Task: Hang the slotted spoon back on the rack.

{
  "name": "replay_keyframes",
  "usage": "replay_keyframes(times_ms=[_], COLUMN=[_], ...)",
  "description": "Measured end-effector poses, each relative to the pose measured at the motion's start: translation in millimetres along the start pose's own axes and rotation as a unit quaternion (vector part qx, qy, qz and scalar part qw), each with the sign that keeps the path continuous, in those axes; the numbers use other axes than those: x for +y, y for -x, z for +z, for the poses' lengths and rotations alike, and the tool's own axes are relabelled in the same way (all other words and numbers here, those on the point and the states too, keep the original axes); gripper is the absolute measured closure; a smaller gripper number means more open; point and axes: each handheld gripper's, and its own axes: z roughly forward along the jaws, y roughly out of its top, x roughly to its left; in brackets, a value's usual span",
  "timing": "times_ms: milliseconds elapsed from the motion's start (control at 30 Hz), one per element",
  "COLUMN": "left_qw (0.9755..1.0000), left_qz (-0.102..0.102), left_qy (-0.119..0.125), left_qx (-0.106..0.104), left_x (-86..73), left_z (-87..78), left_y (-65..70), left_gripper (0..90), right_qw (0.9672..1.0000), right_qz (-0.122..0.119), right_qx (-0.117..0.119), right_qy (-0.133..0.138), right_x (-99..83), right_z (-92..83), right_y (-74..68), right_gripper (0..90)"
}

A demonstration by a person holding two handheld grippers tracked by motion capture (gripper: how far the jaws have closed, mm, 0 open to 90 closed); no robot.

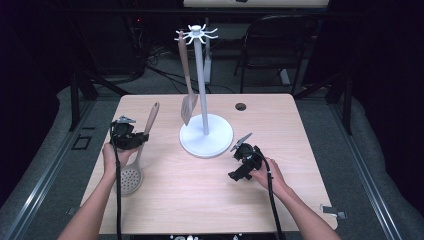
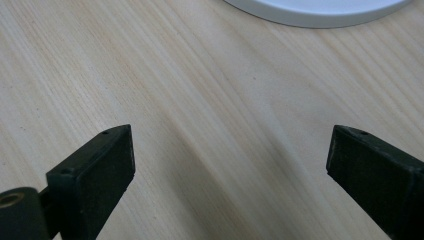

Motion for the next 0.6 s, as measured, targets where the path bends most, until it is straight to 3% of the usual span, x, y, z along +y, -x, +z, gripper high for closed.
replay_keyframes(times_ms=[100,500,600], left_qw=[0.9997,0.9991,0.9984], left_qz=[0.005,0.022,0.032], left_qy=[0.022,0.036,0.047], left_qx=[0.003,-0.003,0.004], left_x=[0.3,6.9,8.3], left_z=[-6.0,-13.2,-15.7], left_y=[4.5,14.5,17.1], left_gripper=[75.2,75.2,75.2], right_qw=[1.0000,1.0000,1.0000], right_qz=[0.001,0.002,-0.001], right_qx=[0.006,0.004,0.008], right_qy=[0.004,0.004,0.001], right_x=[-0.3,-0.7,-0.6], right_z=[1.8,0.2,1.4], right_y=[-0.9,-0.8,-0.5], right_gripper=[5.0,5.1,5.1])
